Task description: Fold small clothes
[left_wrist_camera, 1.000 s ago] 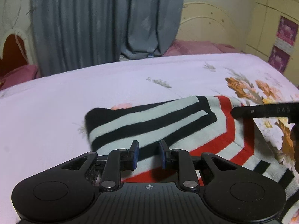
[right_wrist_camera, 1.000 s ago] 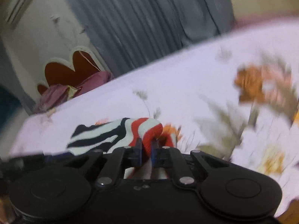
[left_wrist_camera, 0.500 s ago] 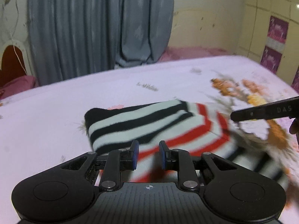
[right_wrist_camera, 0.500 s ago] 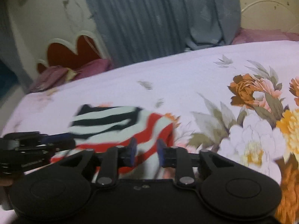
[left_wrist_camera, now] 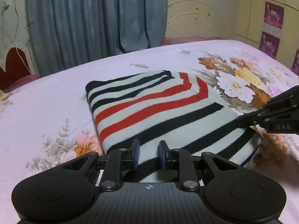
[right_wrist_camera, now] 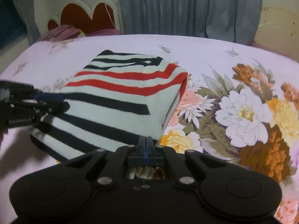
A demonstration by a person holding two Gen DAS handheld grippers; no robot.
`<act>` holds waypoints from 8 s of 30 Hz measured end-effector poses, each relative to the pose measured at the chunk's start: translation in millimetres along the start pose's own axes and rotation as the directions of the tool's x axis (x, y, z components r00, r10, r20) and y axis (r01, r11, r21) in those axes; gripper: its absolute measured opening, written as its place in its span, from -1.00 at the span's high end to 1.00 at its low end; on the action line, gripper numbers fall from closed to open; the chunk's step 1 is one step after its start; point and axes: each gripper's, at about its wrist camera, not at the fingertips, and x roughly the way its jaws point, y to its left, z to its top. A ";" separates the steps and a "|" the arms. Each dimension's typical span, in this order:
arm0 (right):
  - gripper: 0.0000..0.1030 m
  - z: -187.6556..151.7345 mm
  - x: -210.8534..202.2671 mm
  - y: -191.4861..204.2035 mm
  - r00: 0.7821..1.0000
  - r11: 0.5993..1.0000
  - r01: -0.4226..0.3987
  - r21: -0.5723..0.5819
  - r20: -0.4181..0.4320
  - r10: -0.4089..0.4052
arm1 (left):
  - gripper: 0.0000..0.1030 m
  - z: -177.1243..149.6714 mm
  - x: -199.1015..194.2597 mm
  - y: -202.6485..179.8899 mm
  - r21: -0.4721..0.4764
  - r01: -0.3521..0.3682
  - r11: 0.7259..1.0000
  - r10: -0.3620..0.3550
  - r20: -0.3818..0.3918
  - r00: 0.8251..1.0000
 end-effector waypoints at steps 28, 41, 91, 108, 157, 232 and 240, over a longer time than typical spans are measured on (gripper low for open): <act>0.90 -24.6 -5.8 17.1 0.999 0.993 0.007 -0.115 -0.042 -0.012 | 0.57 -51.6 -34.9 -5.8 -0.190 -0.088 0.978 0.073 -0.085 0.994; 0.86 -33.5 -7.8 37.5 0.998 0.995 0.069 -0.070 -0.009 -0.070 | 0.57 -59.8 -38.0 -7.5 -0.184 -0.096 0.978 0.084 -0.068 0.994; -0.18 -94.2 -87.0 38.9 0.999 0.967 0.049 0.250 0.008 -0.053 | -0.83 -119.1 -112.5 -11.8 -0.253 -0.159 0.954 0.154 -0.041 0.987; -0.37 2.5 48.6 -101.9 0.942 0.770 -0.305 0.560 0.058 0.331 | -0.82 -17.5 33.6 88.8 -0.510 0.132 0.850 -0.173 -0.033 0.984; 0.12 94.0 85.3 227.9 0.994 0.994 -0.084 0.067 -0.063 0.088 | -0.62 -52.1 -38.4 146.1 -0.195 -0.200 0.960 0.201 -0.014 0.979; -0.99 -115.6 -232.6 256.6 0.980 1.000 0.028 0.008 0.198 -0.029 | -0.99 -166.3 -350.3 -87.7 -0.321 -0.335 0.886 0.400 0.161 0.902; -0.99 -125.9 -254.7 259.2 0.972 0.999 0.035 0.014 0.232 -0.037 | -0.99 -177.4 -369.1 -96.0 -0.319 -0.342 0.884 0.409 0.171 0.896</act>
